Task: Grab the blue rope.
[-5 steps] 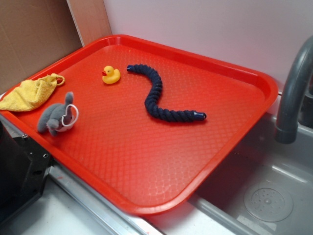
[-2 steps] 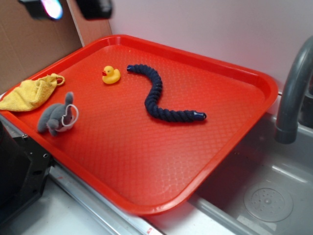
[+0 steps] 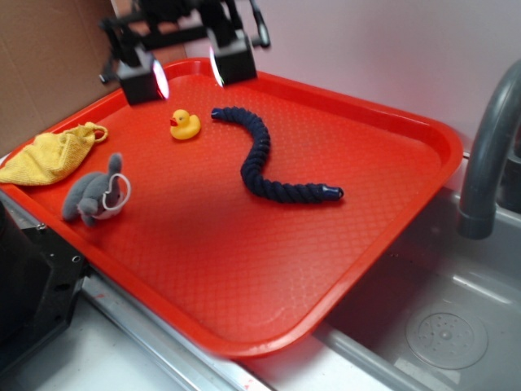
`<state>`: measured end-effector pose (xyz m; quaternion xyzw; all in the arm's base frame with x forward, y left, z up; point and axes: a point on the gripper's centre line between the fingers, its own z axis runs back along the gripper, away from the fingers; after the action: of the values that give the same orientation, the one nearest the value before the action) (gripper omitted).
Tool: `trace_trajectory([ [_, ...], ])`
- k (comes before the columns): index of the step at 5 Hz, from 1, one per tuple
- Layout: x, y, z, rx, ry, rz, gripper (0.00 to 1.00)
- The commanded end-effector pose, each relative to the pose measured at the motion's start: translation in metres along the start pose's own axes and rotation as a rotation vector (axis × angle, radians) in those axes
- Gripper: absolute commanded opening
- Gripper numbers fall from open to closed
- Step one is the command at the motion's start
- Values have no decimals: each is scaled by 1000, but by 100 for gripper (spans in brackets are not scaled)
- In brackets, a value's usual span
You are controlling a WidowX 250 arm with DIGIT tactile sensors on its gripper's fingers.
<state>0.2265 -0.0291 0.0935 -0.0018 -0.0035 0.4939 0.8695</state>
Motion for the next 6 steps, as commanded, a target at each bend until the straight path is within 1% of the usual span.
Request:
trace_trajectory([
  [1, 40, -33, -49, 6, -37, -51, 100],
  [2, 46, -34, -67, -46, 23, -123, 100],
  [3, 51, -32, -76, -68, 40, -216, 100],
  [4, 47, -30, -85, -41, 52, -243, 16],
  [5, 43, -29, -81, -44, 51, -268, 0],
  [6, 47, -18, -72, 10, 57, -408, 0],
])
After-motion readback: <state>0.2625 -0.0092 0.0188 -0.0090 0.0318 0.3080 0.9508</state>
